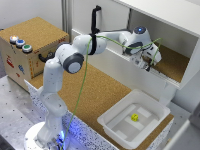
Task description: Store the grasped purple object in the box
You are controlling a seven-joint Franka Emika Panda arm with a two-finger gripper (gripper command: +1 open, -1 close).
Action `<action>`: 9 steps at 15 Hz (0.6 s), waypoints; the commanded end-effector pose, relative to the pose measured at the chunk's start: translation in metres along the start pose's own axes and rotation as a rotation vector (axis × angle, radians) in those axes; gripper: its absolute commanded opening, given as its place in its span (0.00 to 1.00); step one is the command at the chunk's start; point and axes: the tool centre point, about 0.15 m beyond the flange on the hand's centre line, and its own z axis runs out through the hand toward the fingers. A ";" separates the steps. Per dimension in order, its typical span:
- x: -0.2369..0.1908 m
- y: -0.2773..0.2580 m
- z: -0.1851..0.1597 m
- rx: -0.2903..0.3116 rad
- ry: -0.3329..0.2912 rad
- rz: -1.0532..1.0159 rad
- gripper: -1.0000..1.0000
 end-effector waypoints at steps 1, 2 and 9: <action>0.028 -0.001 0.019 0.029 -0.099 0.013 0.00; 0.026 -0.001 0.019 0.028 -0.100 0.011 0.00; 0.002 0.007 -0.016 0.038 -0.041 -0.006 0.00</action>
